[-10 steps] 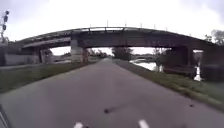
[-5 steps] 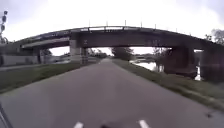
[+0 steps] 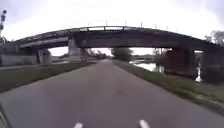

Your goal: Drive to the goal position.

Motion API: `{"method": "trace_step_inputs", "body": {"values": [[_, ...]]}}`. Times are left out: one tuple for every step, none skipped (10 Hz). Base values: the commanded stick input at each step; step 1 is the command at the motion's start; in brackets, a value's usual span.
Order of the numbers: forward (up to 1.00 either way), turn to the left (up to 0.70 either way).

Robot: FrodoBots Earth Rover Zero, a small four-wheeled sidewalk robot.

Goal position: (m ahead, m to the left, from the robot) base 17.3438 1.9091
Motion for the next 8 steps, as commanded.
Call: {"method": "trace_step_inputs", "body": {"values": [[1.0,0.29],[1.0,0.21],[1.0,0.13],[1.0,0.06],[1.0,0.0],[1.0,0.0],[1.0,0.0],[1.0,0.0]]}}
